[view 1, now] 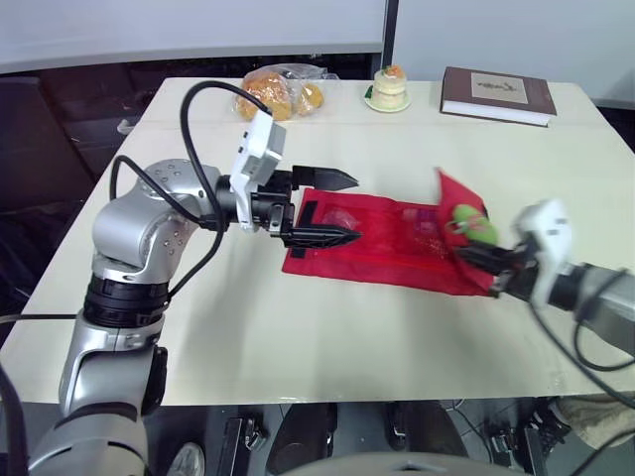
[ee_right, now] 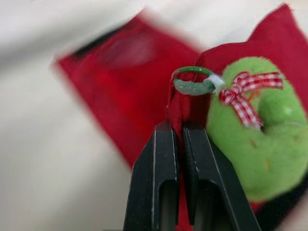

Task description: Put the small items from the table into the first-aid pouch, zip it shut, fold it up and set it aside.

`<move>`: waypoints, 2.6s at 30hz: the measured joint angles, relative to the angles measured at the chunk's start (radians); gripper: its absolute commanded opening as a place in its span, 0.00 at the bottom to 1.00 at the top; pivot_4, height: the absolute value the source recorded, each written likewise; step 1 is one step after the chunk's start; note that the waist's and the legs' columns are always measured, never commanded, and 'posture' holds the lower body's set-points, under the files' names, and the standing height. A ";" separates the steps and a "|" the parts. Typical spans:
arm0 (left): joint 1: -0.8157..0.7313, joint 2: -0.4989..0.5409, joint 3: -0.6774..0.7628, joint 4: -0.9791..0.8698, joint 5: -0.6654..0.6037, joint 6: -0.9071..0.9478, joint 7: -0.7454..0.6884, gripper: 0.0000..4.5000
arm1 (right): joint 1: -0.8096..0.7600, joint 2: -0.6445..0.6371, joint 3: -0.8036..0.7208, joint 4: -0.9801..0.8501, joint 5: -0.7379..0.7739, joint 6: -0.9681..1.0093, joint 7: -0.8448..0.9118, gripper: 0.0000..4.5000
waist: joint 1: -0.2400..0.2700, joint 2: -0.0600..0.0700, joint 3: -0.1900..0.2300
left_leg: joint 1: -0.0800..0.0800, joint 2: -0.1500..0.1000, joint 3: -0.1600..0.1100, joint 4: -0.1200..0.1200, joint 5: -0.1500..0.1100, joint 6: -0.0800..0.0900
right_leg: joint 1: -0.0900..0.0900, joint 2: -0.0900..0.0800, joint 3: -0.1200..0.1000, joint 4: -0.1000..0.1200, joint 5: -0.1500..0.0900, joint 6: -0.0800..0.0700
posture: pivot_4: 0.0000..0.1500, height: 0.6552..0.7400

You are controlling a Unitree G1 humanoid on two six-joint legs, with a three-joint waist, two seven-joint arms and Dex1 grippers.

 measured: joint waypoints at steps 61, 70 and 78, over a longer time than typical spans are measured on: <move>0.221 -0.139 0.354 0.393 -0.197 0.668 0.459 0.01 | 0.162 0.019 -0.378 -0.030 0.013 -0.295 0.404 1.00 | 0.023 -0.002 0.000 | 0.000 -0.001 -0.004 0.001 0.002 -0.003 | 0.001 -0.008 -0.002 0.002 0.000 0.000 | 1.00 0.87; 0.267 0.085 0.296 0.442 -0.166 0.610 0.254 0.00 | 0.027 0.047 -0.199 0.115 -0.044 -0.287 0.398 0.88 | 0.021 -0.002 0.000 | 0.000 -0.001 -0.002 0.001 0.000 -0.001 | 0.001 -0.009 -0.002 0.002 -0.002 -0.004 | 1.00 0.87; 0.235 0.154 0.224 0.440 -0.158 0.566 0.063 0.00 | -0.183 0.192 0.139 0.463 -0.367 -0.462 0.448 0.04 | 0.022 -0.002 0.000 | -0.001 -0.001 -0.003 0.001 0.002 -0.004 | -0.001 -0.006 -0.004 0.002 0.000 -0.001 | 1.00 0.87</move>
